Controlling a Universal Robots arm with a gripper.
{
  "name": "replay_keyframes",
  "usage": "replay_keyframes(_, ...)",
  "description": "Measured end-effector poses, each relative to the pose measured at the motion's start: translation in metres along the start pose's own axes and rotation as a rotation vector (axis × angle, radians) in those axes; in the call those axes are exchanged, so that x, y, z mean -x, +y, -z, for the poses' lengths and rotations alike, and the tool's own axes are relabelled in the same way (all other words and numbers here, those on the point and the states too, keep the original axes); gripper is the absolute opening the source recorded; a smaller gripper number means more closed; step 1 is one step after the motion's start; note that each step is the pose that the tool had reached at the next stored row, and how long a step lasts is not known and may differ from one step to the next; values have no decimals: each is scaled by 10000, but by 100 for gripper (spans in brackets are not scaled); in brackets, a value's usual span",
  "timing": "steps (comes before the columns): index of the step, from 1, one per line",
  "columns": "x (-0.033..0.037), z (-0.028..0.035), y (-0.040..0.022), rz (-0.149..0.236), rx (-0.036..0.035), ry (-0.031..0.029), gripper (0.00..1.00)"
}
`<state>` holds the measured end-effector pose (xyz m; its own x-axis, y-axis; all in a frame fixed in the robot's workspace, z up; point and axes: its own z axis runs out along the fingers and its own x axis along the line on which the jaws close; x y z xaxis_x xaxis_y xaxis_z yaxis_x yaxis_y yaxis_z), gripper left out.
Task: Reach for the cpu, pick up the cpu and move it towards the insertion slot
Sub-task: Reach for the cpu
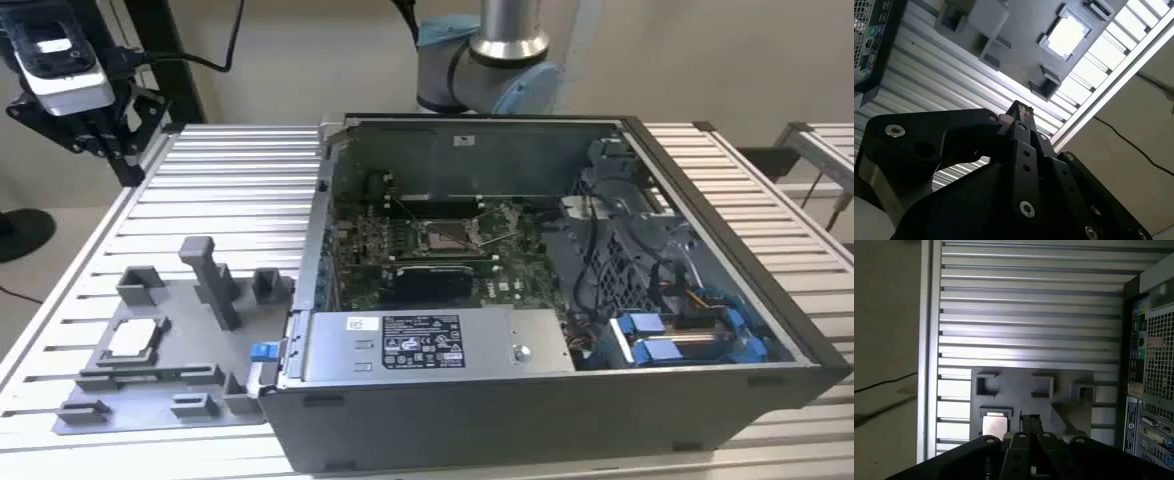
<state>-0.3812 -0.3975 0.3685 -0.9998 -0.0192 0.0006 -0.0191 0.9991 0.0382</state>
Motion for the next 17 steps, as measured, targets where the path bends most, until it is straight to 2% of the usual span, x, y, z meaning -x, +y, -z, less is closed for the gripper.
replay_keyframes(14, -2, 0, 0, -1, 0, 0, 0)
replay_keyframes(17, -42, 0, 0, -1, 1, 0, 0)
